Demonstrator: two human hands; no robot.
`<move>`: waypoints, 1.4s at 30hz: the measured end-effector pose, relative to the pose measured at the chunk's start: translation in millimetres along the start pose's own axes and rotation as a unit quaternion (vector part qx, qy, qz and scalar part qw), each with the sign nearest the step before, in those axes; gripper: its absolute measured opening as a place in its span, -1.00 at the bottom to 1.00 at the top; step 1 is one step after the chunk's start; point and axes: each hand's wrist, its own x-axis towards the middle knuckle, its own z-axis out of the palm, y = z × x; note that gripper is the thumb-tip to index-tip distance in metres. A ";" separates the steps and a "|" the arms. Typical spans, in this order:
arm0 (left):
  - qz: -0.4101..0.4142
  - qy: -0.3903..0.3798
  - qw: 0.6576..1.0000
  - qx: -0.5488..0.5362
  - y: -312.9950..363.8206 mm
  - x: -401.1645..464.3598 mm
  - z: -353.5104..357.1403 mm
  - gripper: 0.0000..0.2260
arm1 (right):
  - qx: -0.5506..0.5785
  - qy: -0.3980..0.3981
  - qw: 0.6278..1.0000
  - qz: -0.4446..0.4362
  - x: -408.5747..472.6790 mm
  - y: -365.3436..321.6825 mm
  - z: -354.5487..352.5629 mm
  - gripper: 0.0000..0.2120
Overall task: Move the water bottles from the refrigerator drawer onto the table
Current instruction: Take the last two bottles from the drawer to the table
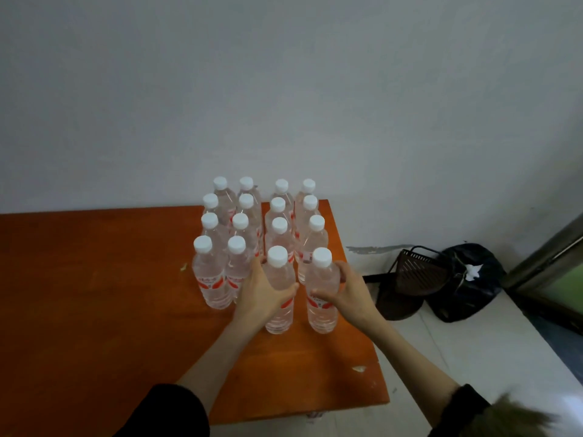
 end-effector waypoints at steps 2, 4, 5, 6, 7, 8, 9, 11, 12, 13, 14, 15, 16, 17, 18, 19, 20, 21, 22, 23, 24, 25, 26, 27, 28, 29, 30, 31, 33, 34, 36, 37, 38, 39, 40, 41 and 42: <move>-0.008 -0.007 1.000 -0.005 -3.0 10.8 1.4 -0.14 | 0.005 0.000 1.000 0.009 10.9 1.4 4.0 -0.36; -0.008 -0.012 1.000 -0.023 -5.5 18.3 4.2 -0.15 | 0.008 -0.002 1.000 0.015 18.9 3.7 7.2 -0.37; -0.004 -0.014 0.999 -0.030 -6.3 21.1 5.8 -0.16 | 0.008 -0.004 1.000 0.016 22.2 5.1 8.5 -0.38; 0.003 -0.017 0.999 -0.035 -6.6 23.4 7.1 -0.17 | 0.007 -0.005 1.000 0.014 24.9 5.8 10.0 -0.41; 0.010 -0.020 0.999 -0.038 -6.9 25.7 8.6 -0.19 | 0.006 -0.006 1.000 0.012 27.4 6.7 11.8 -0.44; 0.014 -0.022 0.999 -0.039 -7.2 27.5 10.2 -0.20 | 0.000 -0.005 1.000 0.010 29.5 8.5 13.6 -0.44; 0.015 -0.023 0.999 -0.041 -7.4 29.5 11.6 -0.20 | -0.012 -0.002 1.000 0.010 31.5 10.9 15.1 -0.42; 0.015 -0.023 0.999 -0.045 -7.3 33.0 13.8 -0.21 | -0.032 0.002 0.999 0.021 34.1 14.1 17.3 -0.33; 0.015 -0.021 0.999 -0.046 -8.1 34.4 14.6 -0.22 | -0.032 0.004 0.999 0.026 34.9 15.5 18.3 -0.32; 0.015 -0.019 0.999 -0.048 -9.2 35.8 15.7 -0.23 | -0.028 0.005 0.999 0.028 35.8 17.0 19.6 -0.31; 0.015 -0.016 0.998 -0.052 -10.3 36.4 16.7 -0.23 | -0.024 0.005 0.999 0.028 36.4 18.5 20.9 -0.31; 0.014 -0.013 0.998 -0.058 -10.8 36.3 17.5 -0.24 | -0.022 0.005 0.999 0.029 37.3 19.7 22.2 -0.32; 0.013 -0.008 0.998 -0.062 -10.4 36.4 18.4 -0.24 | -0.022 0.004 0.999 0.028 38.4 20.3 23.1 -0.32; 0.011 -0.003 0.998 -0.065 -9.5 36.8 19.0 -0.24 | -0.024 0.003 0.999 0.029 40.0 20.3 23.5 -0.32; 0.009 0.003 0.998 -0.066 -8.4 37.4 19.5 -0.24 | -0.026 0.003 0.999 0.027 41.8 19.8 24.2 -0.32; 0.008 0.007 0.998 -0.067 -7.6 39.1 19.7 -0.25 | -0.025 0.002 0.999 0.024 43.5 19.3 24.9 -0.31; 0.010 0.006 0.998 -0.067 -7.1 40.5 20.1 -0.26 | -0.020 0.000 1.000 0.020 44.9 18.7 25.5 -0.31; 0.015 0.001 0.998 -0.066 -6.8 42.3 20.8 -0.28 | -0.016 -0.003 1.000 0.015 45.8 18.0 25.8 -0.31; 0.023 -0.005 0.998 -0.060 -6.6 43.9 22.0 -0.30 | -0.013 -0.005 1.000 0.011 46.4 17.2 25.8 -0.31; 0.029 -0.009 0.998 -0.050 -5.6 44.6 23.5 -0.32 | -0.009 -0.006 1.000 0.010 47.3 17.2 25.4 -0.31; 0.032 -0.009 0.999 -0.041 -4.6 44.3 25.1 -0.33 | -0.004 -0.005 1.000 0.012 48.2 17.8 24.9 -0.30; 0.033 -0.007 0.999 -0.035 -3.9 43.4 26.6 -0.33 | 0.005 -0.003 1.000 0.018 49.1 18.4 24.4 -0.29; 0.033 -0.004 0.999 -0.031 -3.2 42.3 27.9 -0.32 | 0.015 -0.002 1.000 0.025 49.7 18.4 23.5 -0.29; 0.032 -0.002 0.999 -0.027 -2.8 41.1 28.1 -0.32 | 0.022 -0.005 0.999 0.029 49.9 17.7 23.0 -0.28; 0.033 -0.004 0.999 -0.025 -2.8 40.1 28.0 -0.32 | 0.025 -0.011 0.999 0.029 49.8 17.2 22.8 -0.28; 0.033 -0.011 0.999 -0.024 -2.5 39.5 27.3 -0.34 | 0.027 -0.018 0.999 0.028 48.9 16.4 22.2 -0.29; 0.035 -0.018 0.999 -0.024 -1.4 38.4 25.9 -0.36 | 0.029 -0.026 0.999 0.027 47.5 14.8 20.9 -0.30; 0.035 -0.023 0.999 -0.022 0.6 37.1 24.3 -0.38 | 0.031 -0.030 0.999 0.023 45.4 13.0 18.4 -0.32; 0.040 -0.008 0.999 -0.013 6.6 31.2 20.8 -0.36 | 0.022 -0.033 0.999 0.011 40.5 9.4 10.2 -0.35; 0.050 0.010 0.999 -0.005 10.4 26.9 18.3 -0.33 | 0.004 -0.031 1.000 0.004 37.8 7.3 3.9 -0.35; 0.084 0.041 0.995 0.022 19.4 18.0 11.2 -0.33 | -0.042 -0.019 0.999 -0.019 32.9 1.2 -13.4 -0.35; 0.108 0.049 0.992 0.041 24.7 14.4 7.5 -0.36 | -0.068 -0.011 0.997 -0.033 30.4 -2.7 -24.2 -0.35; 0.138 0.052 0.987 0.062 31.1 11.9 4.2 -0.38 | -0.095 -0.003 0.994 -0.048 27.6 -7.6 -36.3 -0.34; 0.169 0.054 0.980 0.088 39.1 9.9 1.3 -0.41 | -0.122 0.006 0.990 -0.064 24.8 -12.9 -49.5 -0.34; 0.200 0.055 0.971 0.115 48.4 9.6 -0.6 -0.42 | -0.154 0.016 0.984 -0.085 22.5 -18.1 -63.1 -0.33; 0.229 0.056 0.961 0.144 58.7 9.3 -1.8 -0.43 | -0.195 0.028 0.975 -0.107 20.4 -22.7 -76.9 -0.32; 0.253 0.055 0.951 0.171 70.0 9.5 -1.8 -0.42 | -0.244 0.038 0.961 -0.124 17.8 -26.7 -91.0 -0.30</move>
